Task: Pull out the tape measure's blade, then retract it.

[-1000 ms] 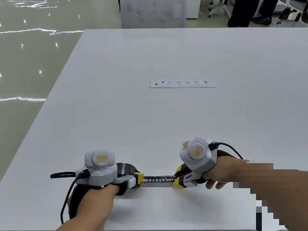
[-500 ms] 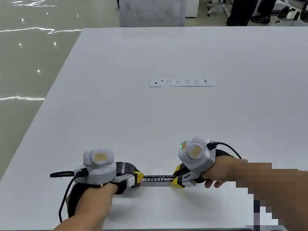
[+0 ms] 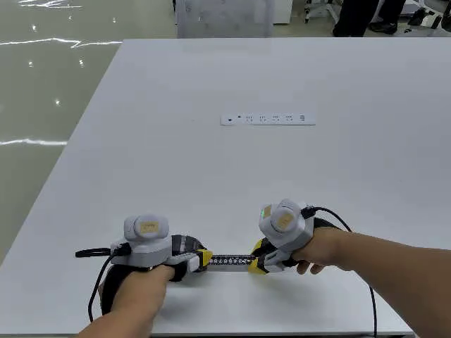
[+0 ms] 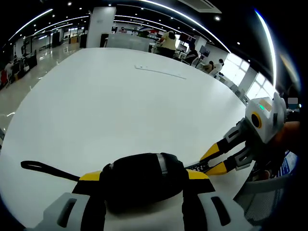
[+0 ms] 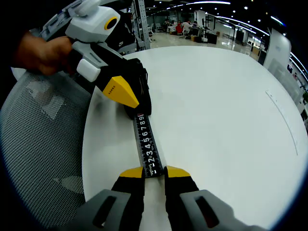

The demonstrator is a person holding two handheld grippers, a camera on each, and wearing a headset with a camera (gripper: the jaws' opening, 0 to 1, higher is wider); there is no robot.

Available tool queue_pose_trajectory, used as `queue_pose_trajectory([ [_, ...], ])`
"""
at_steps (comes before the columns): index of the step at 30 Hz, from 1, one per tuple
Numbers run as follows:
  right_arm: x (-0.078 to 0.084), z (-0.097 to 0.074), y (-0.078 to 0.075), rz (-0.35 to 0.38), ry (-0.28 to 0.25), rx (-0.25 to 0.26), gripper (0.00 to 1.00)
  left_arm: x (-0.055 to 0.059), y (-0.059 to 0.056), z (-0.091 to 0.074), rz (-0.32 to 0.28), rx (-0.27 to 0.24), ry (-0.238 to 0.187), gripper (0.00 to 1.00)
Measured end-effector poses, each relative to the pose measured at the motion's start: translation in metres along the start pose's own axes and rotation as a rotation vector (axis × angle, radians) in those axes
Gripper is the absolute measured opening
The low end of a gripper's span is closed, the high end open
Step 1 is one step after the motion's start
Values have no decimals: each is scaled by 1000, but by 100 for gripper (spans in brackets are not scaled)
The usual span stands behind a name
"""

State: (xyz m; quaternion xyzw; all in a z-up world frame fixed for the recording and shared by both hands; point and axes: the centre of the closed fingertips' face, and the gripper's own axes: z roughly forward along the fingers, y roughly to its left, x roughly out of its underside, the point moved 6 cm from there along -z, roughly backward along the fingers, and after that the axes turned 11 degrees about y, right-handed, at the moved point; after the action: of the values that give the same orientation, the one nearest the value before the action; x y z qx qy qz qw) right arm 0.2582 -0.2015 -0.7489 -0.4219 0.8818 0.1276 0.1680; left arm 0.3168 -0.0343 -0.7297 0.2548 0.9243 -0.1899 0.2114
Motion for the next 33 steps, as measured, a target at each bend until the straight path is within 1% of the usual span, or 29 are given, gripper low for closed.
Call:
queue_pose_trajectory([
  [11,-7,4,-1,-12,-15,4,14,0,0,0,-9,-1,-1,61],
  [17,-10,6,0,-18,-14,3,14,0,0,0,-7,6,4,60],
  [23,-16,8,3,-38,-7,-2,14,0,0,-1,5,11,8,60],
  [28,-23,13,5,-35,-14,-1,14,0,-1,-1,14,-1,17,60],
  [33,-22,12,6,-39,-10,-1,14,0,-2,0,32,-16,20,60],
])
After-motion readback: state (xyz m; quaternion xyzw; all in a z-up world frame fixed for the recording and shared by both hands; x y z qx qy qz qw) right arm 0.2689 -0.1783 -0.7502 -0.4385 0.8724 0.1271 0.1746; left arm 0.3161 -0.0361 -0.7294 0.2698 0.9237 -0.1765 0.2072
